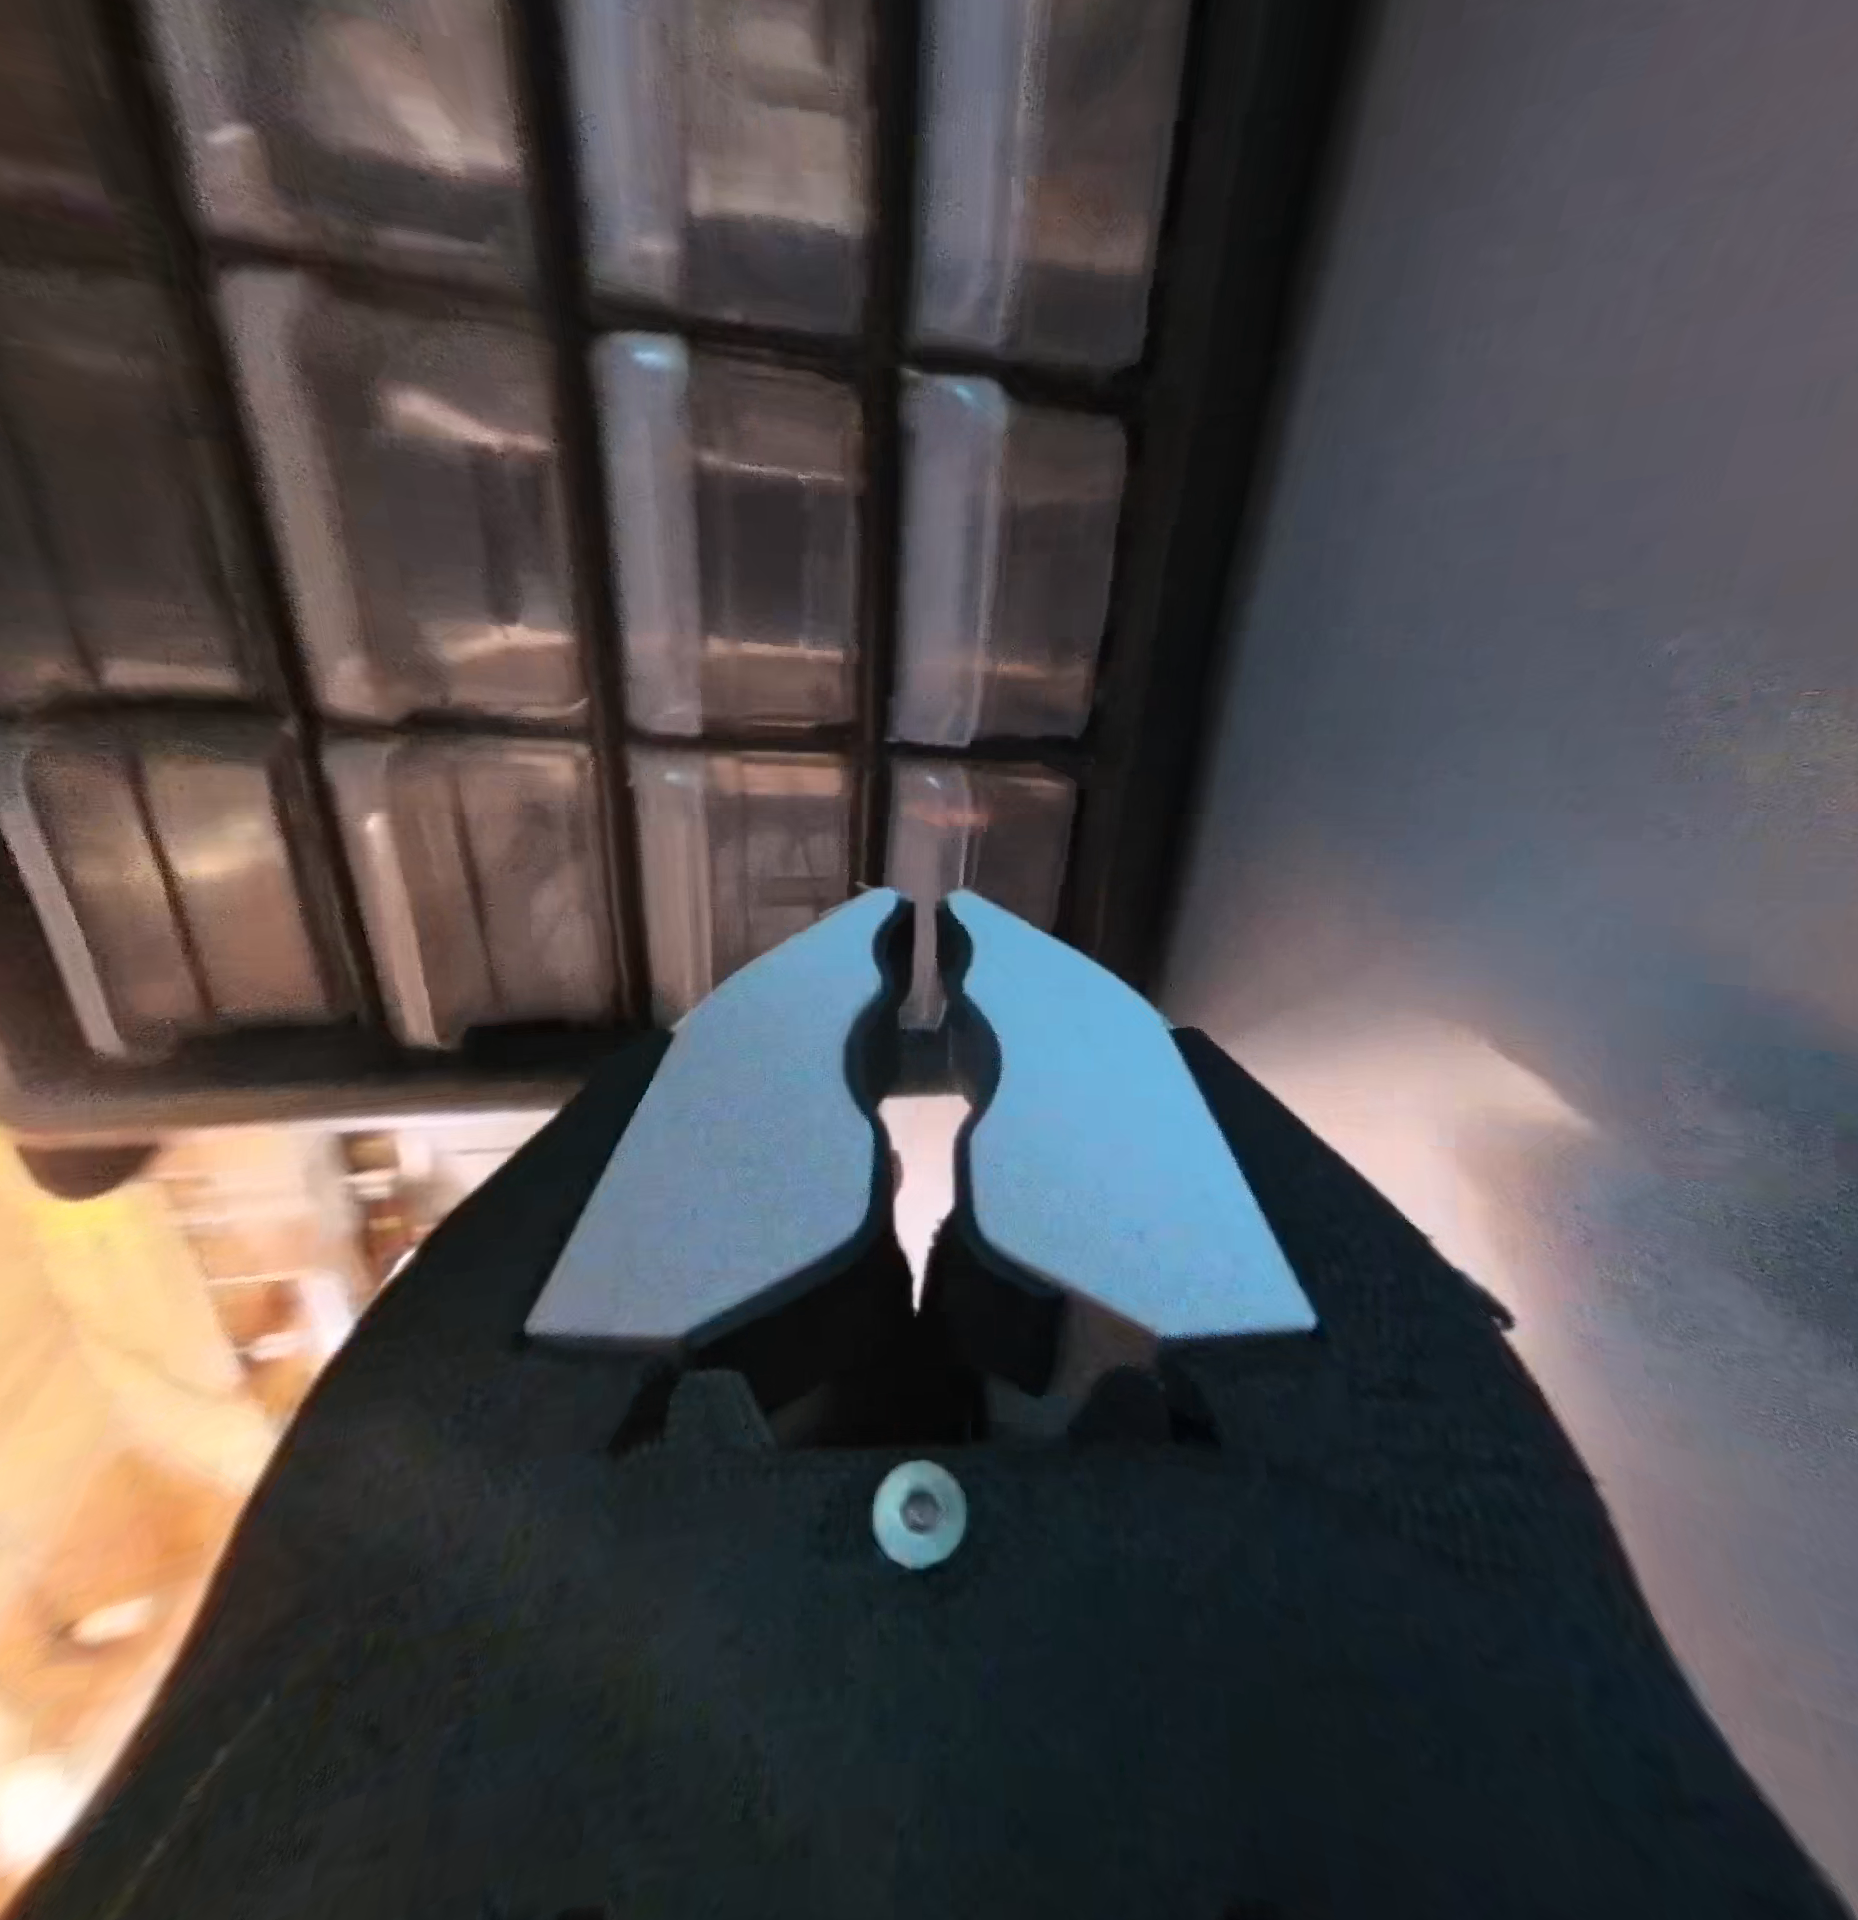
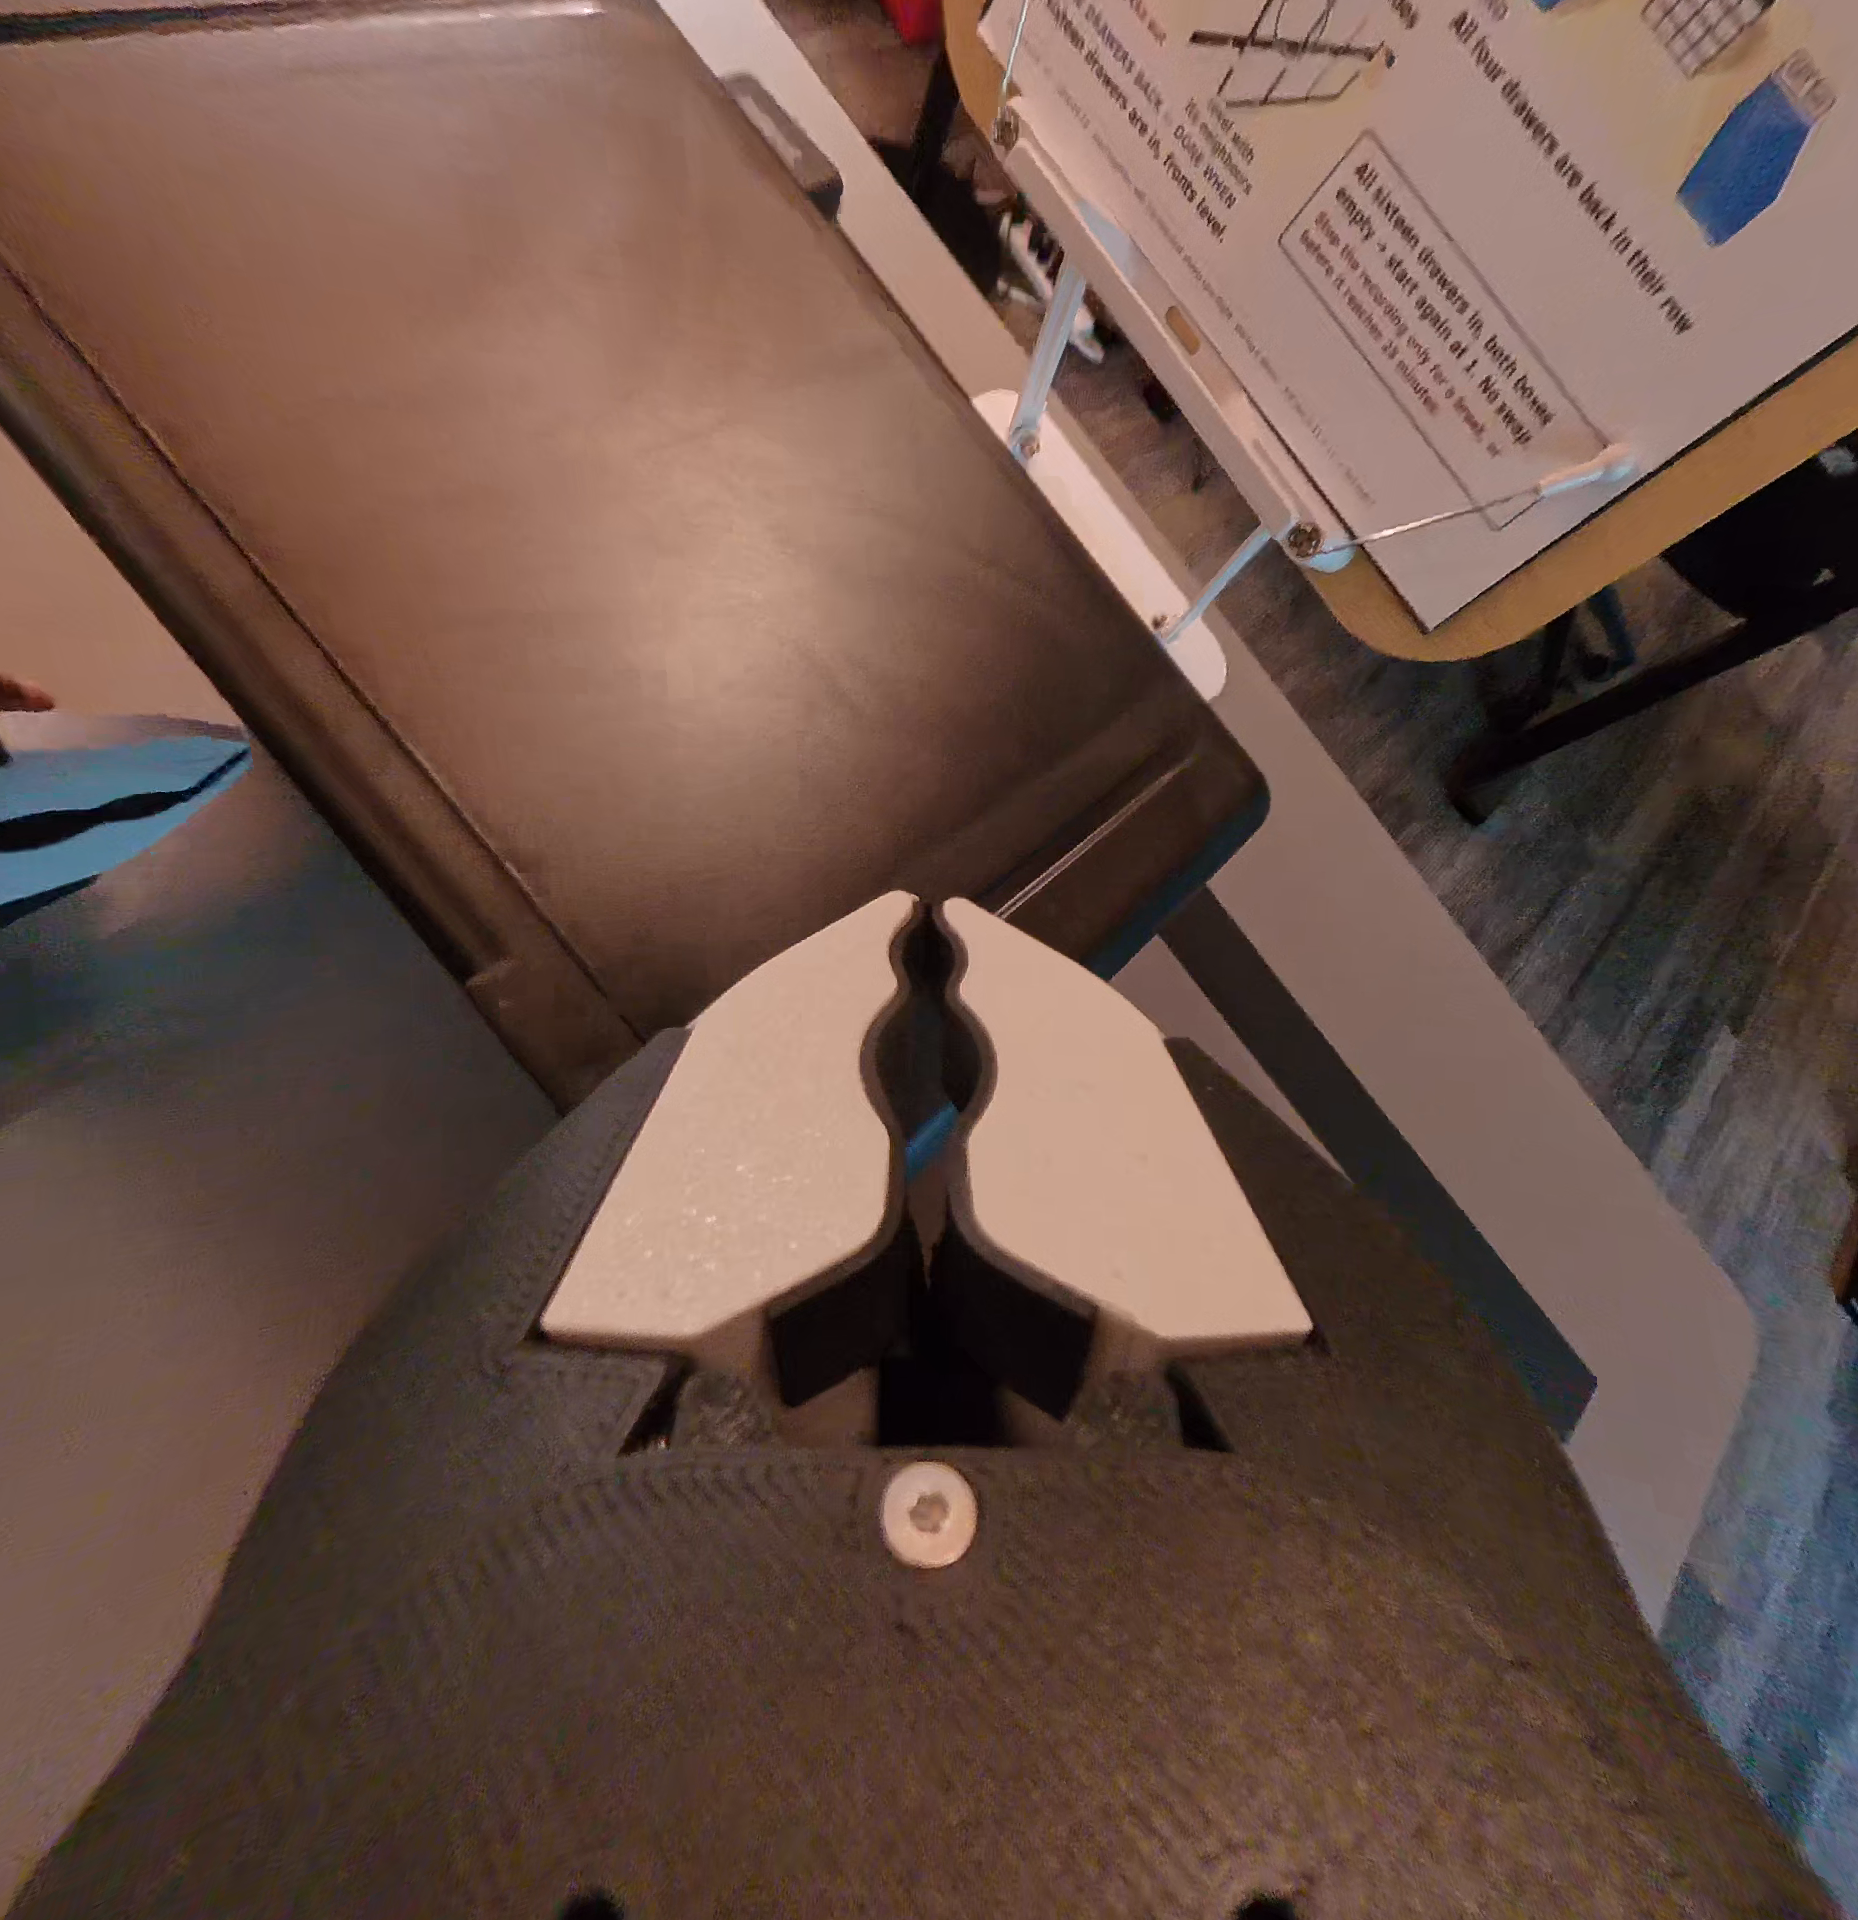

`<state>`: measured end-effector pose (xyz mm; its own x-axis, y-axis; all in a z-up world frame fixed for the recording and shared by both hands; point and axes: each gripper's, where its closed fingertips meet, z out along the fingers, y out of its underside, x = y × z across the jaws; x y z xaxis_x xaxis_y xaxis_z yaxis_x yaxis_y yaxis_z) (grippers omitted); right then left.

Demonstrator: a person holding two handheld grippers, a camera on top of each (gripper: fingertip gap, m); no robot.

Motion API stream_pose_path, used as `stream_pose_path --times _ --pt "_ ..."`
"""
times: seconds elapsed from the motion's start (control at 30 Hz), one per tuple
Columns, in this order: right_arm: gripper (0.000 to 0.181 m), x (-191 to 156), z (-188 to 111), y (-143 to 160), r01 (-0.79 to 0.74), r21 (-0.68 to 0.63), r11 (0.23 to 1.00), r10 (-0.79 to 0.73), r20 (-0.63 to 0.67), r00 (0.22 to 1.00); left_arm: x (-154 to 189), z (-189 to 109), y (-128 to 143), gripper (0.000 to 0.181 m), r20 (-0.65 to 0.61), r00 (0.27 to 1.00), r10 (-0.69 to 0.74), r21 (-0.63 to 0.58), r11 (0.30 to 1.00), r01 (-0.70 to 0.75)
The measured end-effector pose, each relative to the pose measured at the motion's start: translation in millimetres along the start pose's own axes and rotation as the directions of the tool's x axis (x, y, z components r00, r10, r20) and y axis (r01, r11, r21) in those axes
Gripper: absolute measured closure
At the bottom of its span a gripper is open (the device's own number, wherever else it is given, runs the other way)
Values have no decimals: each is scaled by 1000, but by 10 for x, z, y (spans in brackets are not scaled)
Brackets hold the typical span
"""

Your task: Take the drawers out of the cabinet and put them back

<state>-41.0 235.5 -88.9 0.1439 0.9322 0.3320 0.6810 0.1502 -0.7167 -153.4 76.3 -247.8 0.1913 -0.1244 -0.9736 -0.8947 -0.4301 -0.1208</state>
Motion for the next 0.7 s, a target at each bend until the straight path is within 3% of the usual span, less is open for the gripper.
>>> stream_pose_path --times 0.03,0.1,0.13,0.2,0.27,0.3,0.37,0.43,0.57,0.7 --pt "173 -29 -26 -15 -17 46 999 16 17 1000 -48 -46 -16 173 -16 995 -103 45 994 104" --pt "141 -150 -138 -61 -101 171 980 85 97 992 -249 -144 -13 162 -37 940 -340 140 929 342" --pt "127 -187 -210 -70 -152 236 960 126 123 984 -396 -197 6 156 -44 885 -463 198 864 462" --pt "110 -240 -337 -11 -219 344 913 182 137 974 -719 -293 82 145 -81 720 -689 323 665 673" --pt "105 -281 -389 146 -241 410 879 218 104 970 -971 -333 197 132 -180 489 -854 397 392 830" --pt "106 -324 -388 246 -252 428 868 234 95 968 -999 -319 208 124 -271 388 -881 387 270 882" --pt "115 -433 -326 478 -279 432 858 263 97 960 -965 -233 235 117 -381 246 -891 316 124 940" --pt "125 -472 -187 747 -299 405 864 296 72 953 -910 -116 300 121 -387 198 -900 277 92 957" --pt "144 -615 127 1036 -356 368 859 329 138 934 -827 17 261 150 -398 257 -881 264 159 951" --pt "155 -583 255 1092 -282 351 893 282 51 958 -838 85 294 154 -364 306 -880 267 216 939"
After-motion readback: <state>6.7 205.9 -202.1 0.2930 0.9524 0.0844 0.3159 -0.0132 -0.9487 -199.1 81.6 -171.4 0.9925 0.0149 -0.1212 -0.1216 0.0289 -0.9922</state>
